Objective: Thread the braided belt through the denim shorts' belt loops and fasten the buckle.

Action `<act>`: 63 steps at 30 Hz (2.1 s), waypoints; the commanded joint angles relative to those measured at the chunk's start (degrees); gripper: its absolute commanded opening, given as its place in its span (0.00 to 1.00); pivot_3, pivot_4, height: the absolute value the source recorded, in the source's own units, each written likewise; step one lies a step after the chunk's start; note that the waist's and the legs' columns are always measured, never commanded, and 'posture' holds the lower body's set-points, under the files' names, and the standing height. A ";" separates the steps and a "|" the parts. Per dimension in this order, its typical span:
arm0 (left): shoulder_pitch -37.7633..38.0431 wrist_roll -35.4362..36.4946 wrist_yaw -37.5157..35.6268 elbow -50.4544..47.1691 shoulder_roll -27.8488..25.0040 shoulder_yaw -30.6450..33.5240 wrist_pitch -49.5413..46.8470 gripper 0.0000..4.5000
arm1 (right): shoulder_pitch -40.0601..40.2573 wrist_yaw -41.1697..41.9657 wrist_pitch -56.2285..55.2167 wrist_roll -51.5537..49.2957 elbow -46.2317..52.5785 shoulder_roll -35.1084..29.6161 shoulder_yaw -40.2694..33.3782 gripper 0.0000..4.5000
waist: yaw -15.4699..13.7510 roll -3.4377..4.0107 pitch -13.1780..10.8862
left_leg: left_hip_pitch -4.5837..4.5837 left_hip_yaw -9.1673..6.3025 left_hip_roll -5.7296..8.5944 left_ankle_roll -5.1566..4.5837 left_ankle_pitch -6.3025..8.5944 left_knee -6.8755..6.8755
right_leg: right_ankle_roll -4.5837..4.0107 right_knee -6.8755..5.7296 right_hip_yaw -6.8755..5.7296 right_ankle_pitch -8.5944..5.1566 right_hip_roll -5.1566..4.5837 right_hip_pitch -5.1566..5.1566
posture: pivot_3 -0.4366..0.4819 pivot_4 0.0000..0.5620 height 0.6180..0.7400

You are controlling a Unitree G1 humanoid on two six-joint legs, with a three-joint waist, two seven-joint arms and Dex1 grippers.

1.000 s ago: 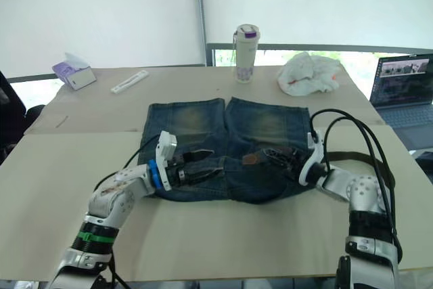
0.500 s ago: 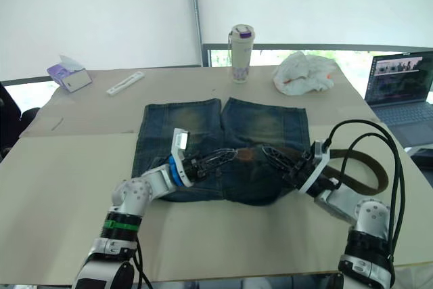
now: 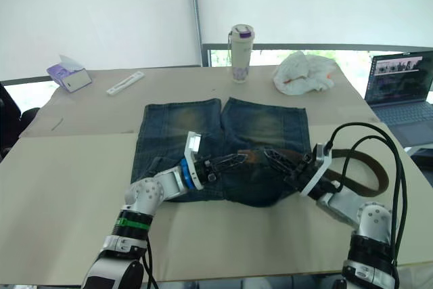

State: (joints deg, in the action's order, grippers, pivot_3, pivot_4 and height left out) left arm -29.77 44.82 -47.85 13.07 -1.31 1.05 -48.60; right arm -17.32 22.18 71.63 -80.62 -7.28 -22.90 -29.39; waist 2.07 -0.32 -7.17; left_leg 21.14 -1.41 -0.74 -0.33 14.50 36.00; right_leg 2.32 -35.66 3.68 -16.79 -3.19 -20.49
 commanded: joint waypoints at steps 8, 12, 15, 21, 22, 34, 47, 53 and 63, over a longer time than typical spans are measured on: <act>-0.73 -1.64 1.36 0.70 1.29 0.21 1.91 0.00 | 2.70 7.26 -7.01 6.08 7.49 -2.49 2.98 0.25 | -0.01 -0.03 -0.02 | 0.00 0.00 0.01 0.00 0.00 0.00 | 0.03 0.03 0.03 -0.01 0.00 0.00 | 0.48 0.27 1.00; -0.75 -2.87 1.81 1.06 1.47 0.20 2.92 0.00 | 6.45 12.06 -11.70 13.18 11.35 -7.81 4.39 0.57 | -0.32 -0.05 -0.03 | -0.01 0.01 0.03 0.02 -0.01 0.01 | 0.05 0.08 0.04 -0.02 0.00 0.00 | 0.48 0.27 1.00; -0.68 -3.37 2.06 1.15 1.51 0.29 3.26 0.00 | 11.73 17.45 -15.07 18.21 16.74 -13.88 4.90 0.70 | -1.01 -0.15 -0.09 | 0.01 0.02 0.09 0.02 -0.01 0.05 | 0.10 0.20 0.06 -0.05 0.00 0.00 | 0.48 0.27 1.00; -0.29 -4.56 1.34 1.26 1.20 -0.36 3.68 0.00 | 17.26 19.08 -23.39 29.73 24.31 -22.01 5.33 0.70 | -1.01 -0.24 -0.15 | 0.01 0.00 0.09 0.02 0.00 0.02 | 0.14 0.27 0.12 -0.06 0.00 0.10 | 0.48 0.27 1.00; -0.26 -4.70 1.31 1.27 1.19 -0.44 3.69 0.00 | 17.33 18.45 -23.96 31.38 25.25 -22.91 5.97 0.70 | -0.98 -0.24 -0.15 | 0.02 0.00 0.08 0.02 0.00 0.02 | 0.15 0.27 0.12 -0.06 0.01 0.10 | 0.48 0.27 1.00; -1.72 -8.94 1.80 3.88 0.95 -1.67 8.82 0.00 | 15.83 11.34 -28.69 51.31 27.54 -24.28 19.52 0.43 | -1.46 -0.27 -0.16 | 0.00 -0.10 0.13 0.11 -0.05 0.02 | 0.18 0.36 0.09 -0.04 -0.04 0.08 | 0.48 0.27 1.00; 3.76 -10.69 -2.72 -4.31 -13.48 1.31 8.74 0.00 | 18.06 7.25 -21.67 48.86 23.67 -18.71 12.62 0.01 | -1.09 -0.19 -0.12 | -0.04 -0.22 0.11 0.10 -0.05 -0.05 | 0.19 0.37 0.15 -0.01 -0.07 0.11 | 0.48 0.27 1.00; 9.55 -5.96 -7.93 -5.95 -29.44 11.94 5.27 0.00 | 18.51 5.51 -20.87 48.88 23.85 -17.13 11.66 0.01 | -1.20 -0.04 0.00 | -0.10 -0.22 -0.01 0.11 -0.05 -0.03 | 0.19 0.33 0.14 -0.01 -0.12 0.12 | 0.48 0.27 1.00; 9.89 6.03 -11.49 -11.91 -33.21 17.76 -2.60 0.00 | 17.23 12.44 -21.82 42.57 26.86 -16.07 10.35 0.23 | -1.49 -0.17 0.03 | -0.05 -0.25 -0.03 0.11 -0.05 -0.04 | 0.21 0.46 0.08 0.01 -0.28 0.14 | 0.48 0.27 1.00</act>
State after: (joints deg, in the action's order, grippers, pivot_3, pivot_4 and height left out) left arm -18.37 46.71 -59.61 5.87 -35.63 18.71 -49.36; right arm 0.88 32.40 50.07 -34.14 16.73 -39.46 -16.56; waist 0.58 -0.49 -7.13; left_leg 21.08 -1.66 -0.79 -0.22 14.45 35.96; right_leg 2.53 -35.21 3.75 -16.78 -3.46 -20.35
